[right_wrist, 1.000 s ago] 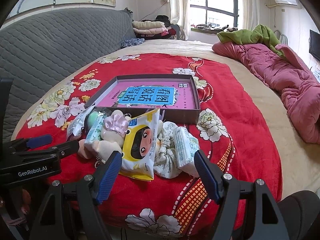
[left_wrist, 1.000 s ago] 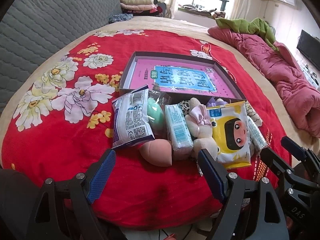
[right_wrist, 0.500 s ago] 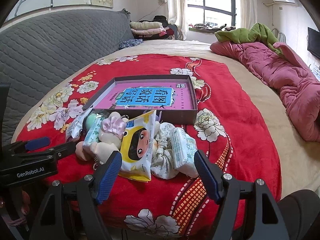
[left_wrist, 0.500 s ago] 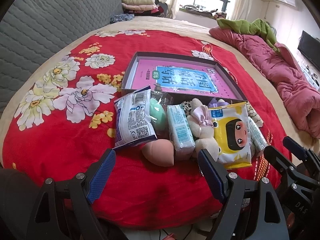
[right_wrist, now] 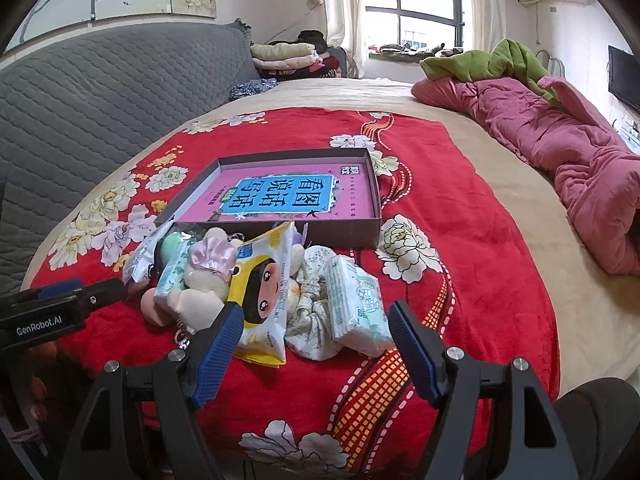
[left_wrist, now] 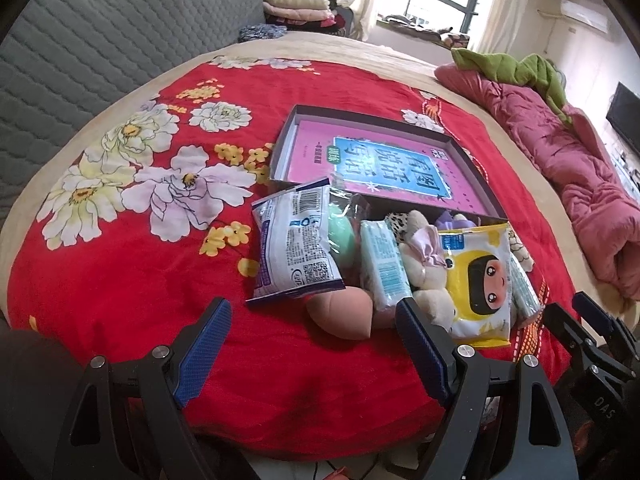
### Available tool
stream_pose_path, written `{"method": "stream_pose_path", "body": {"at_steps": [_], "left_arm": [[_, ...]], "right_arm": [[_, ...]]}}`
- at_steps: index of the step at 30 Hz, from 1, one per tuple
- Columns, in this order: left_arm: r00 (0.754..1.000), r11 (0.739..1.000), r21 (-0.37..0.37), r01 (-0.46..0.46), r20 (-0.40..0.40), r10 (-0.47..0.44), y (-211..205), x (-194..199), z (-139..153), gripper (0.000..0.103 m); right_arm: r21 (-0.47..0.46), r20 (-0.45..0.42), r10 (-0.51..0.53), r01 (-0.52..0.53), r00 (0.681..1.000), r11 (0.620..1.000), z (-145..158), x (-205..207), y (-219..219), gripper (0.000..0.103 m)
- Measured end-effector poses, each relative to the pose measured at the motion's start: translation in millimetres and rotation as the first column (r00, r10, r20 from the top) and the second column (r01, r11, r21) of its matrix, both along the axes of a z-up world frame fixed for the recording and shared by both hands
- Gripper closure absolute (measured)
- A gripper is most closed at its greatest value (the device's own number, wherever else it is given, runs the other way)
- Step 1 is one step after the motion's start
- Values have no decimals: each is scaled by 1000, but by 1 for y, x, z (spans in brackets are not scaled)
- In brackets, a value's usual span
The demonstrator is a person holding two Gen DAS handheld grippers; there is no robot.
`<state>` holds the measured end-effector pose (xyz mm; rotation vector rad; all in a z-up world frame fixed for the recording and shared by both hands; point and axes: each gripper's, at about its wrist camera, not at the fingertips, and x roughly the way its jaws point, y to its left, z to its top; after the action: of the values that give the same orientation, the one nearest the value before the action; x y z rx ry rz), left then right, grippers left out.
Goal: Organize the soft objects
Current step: 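Grasp the white-and-blue snack bag with the left gripper while the right grasps the white tissue pack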
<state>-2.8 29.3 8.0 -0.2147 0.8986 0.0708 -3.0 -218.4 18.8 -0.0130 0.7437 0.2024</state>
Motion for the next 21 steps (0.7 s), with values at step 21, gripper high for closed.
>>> {"method": "stream_pose_path", "body": {"at_steps": [21], "left_arm": [[995, 995, -71, -75, -66, 70, 36, 52, -26, 18]], "right_arm": [[39, -175, -62, 70, 983, 997, -34, 42, -37, 31]]}}
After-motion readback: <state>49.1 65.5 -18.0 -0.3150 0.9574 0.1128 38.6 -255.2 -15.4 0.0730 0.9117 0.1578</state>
